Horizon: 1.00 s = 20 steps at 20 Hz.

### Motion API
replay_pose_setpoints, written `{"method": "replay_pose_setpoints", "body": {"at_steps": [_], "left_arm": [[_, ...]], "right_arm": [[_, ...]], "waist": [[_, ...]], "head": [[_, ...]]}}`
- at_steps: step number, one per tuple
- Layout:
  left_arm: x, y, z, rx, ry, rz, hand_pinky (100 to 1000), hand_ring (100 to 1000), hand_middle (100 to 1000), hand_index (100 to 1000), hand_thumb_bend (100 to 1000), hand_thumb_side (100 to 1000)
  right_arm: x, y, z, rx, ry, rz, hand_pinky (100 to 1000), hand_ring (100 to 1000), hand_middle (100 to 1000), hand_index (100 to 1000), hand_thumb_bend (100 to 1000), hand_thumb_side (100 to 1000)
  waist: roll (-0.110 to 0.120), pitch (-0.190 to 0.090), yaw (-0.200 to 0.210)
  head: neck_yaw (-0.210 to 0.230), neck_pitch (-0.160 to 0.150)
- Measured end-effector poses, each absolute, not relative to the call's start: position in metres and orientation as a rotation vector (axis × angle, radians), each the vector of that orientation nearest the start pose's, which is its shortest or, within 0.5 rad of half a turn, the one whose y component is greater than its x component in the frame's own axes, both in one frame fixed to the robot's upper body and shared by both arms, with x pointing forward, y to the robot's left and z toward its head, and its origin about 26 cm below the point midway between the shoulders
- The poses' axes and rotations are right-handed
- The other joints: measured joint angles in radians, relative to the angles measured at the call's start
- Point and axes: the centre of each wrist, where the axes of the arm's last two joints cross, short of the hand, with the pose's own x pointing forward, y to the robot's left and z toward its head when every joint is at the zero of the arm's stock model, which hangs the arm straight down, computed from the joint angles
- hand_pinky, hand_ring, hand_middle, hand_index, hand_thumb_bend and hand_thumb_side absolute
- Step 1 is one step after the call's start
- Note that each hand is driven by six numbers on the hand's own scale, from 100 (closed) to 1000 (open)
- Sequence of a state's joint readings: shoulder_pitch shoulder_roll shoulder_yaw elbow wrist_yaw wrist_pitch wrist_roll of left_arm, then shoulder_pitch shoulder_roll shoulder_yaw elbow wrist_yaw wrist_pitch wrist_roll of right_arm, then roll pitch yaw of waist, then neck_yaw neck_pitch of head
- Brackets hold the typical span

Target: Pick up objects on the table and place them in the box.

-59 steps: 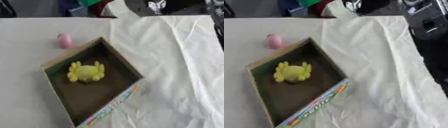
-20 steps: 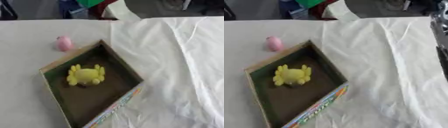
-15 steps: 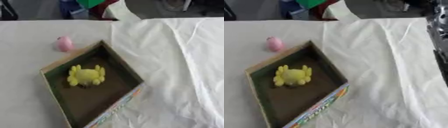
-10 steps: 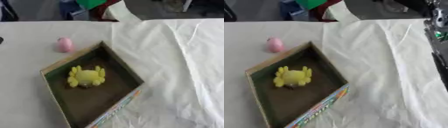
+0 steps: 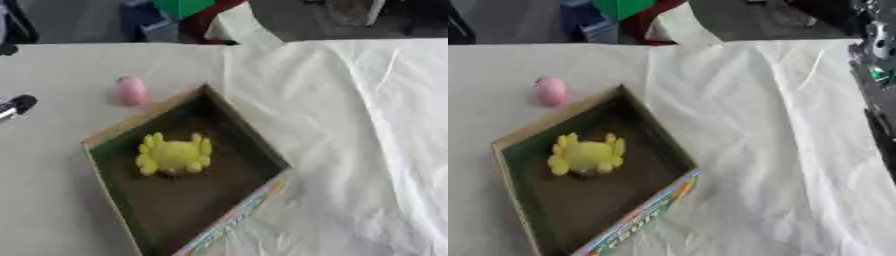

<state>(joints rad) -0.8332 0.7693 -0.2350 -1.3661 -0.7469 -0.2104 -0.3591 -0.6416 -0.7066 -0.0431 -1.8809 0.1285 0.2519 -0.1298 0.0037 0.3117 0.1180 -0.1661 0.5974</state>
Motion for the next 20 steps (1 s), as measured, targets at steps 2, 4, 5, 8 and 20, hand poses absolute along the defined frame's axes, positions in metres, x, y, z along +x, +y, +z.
{"method": "replay_pose_setpoints", "body": {"at_steps": [2,4,5,8,20], "left_arm": [[0.413,0.314,0.289,1.124,-1.57,-1.645,694,837,852,992,421,944],[0.414,0.308,0.292,1.105,-1.572,-1.65,698,839,854,993,441,949],[0.414,0.306,0.294,1.096,-1.575,-1.652,698,840,854,993,446,951],[0.416,0.299,0.298,1.075,-1.583,-1.659,707,847,850,969,512,986],[0.427,0.283,0.298,0.994,-1.579,-1.689,731,870,861,998,524,982]], "right_arm": [[0.319,-0.301,0.332,-0.828,-2.263,0.448,666,687,528,821,100,311],[0.319,-0.301,0.332,-0.828,-2.263,0.448,666,687,528,820,100,310],[0.32,-0.301,0.331,-0.828,-2.262,0.447,666,687,527,820,100,309],[0.32,-0.3,0.331,-0.825,-2.261,0.443,666,686,526,819,100,307],[0.32,-0.299,0.33,-0.811,-2.258,0.434,665,683,520,813,100,297]], "waist": [[0.0,0.0,-0.001],[0.0,0.0,-0.002],[0.0,0.0,-0.003],[0.002,0.003,-0.009],[0.018,0.025,-0.045]], "head": [[0.002,0.0],[0.005,0.0],[0.006,-0.001],[0.011,-0.003],[0.042,-0.027]]}}
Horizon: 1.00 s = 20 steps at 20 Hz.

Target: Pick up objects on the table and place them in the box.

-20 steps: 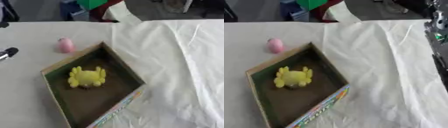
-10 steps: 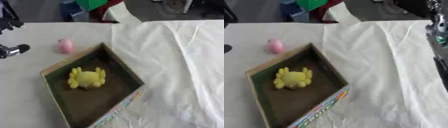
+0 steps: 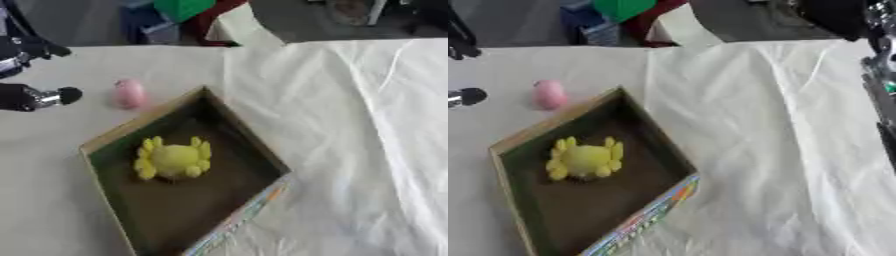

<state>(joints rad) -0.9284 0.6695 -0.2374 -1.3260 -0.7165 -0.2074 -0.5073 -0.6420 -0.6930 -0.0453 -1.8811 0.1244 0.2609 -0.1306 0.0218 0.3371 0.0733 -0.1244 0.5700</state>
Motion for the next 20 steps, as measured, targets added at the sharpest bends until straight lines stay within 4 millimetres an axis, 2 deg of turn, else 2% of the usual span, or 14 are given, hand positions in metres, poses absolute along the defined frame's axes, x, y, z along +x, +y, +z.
{"method": "replay_pose_setpoints", "body": {"at_steps": [8,20], "left_arm": [[0.431,0.275,0.299,0.977,-1.621,-1.65,711,865,850,977,549,922],[0.44,0.268,0.293,1.024,-1.614,-1.604,714,866,848,970,531,920]], "right_arm": [[0.32,-0.301,0.331,-0.806,-2.255,0.416,665,681,516,809,100,292],[0.322,-0.294,0.337,-0.77,-2.275,0.396,665,680,514,804,100,286]], "waist": [[0.012,0.015,-0.029],[0.021,0.036,-0.059]], "head": [[0.017,-0.009],[0.048,-0.022]]}}
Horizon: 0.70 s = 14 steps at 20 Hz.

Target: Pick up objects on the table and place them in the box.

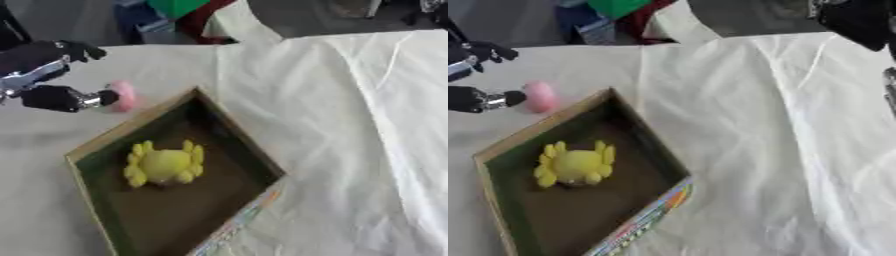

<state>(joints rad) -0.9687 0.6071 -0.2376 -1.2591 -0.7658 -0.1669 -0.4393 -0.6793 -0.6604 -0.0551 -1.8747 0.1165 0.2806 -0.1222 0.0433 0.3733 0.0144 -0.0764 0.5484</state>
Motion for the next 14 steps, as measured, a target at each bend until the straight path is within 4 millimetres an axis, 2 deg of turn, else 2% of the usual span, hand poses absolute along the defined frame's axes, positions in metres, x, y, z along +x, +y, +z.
{"method": "replay_pose_setpoints", "body": {"at_steps": [7,14], "left_arm": [[0.447,0.269,0.284,1.055,-1.556,-1.598,722,873,851,971,541,913],[0.45,0.273,0.279,1.118,-1.513,-1.577,720,869,842,960,503,891]], "right_arm": [[0.325,-0.291,0.339,-0.759,-2.28,0.385,666,679,513,803,100,285],[0.326,-0.29,0.339,-0.75,-2.283,0.38,661,679,512,802,100,288]], "waist": [[-0.001,0.013,-0.014],[-0.002,0.024,-0.02]], "head": [[0.013,-0.008],[0.019,-0.014]]}}
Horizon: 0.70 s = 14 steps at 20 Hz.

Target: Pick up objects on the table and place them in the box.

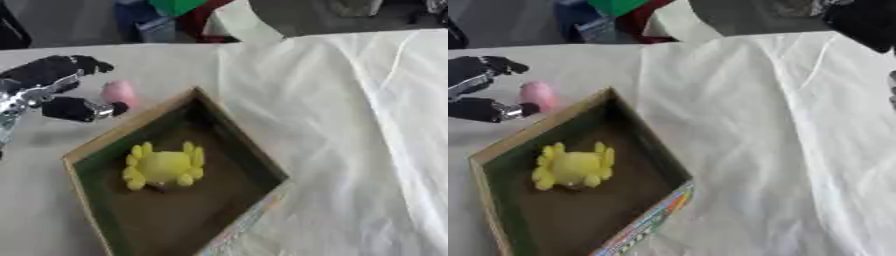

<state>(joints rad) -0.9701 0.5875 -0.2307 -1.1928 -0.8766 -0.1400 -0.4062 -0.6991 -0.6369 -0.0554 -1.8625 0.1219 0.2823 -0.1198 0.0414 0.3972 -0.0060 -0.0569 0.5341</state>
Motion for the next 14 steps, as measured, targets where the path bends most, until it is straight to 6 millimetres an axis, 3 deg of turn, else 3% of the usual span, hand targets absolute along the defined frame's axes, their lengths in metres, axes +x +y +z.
{"method": "replay_pose_setpoints", "body": {"at_steps": [14], "left_arm": [[0.4549,0.2782,0.272,1.188,-1.507,-1.499,663,819,768,876,277,827]], "right_arm": [[0.3258,-0.2899,0.3389,-0.743,-2.283,0.366,659,679,510,801,100,292]], "waist": [[0.0,0.025,-0.026]], "head": [[0.014,-0.018]]}}
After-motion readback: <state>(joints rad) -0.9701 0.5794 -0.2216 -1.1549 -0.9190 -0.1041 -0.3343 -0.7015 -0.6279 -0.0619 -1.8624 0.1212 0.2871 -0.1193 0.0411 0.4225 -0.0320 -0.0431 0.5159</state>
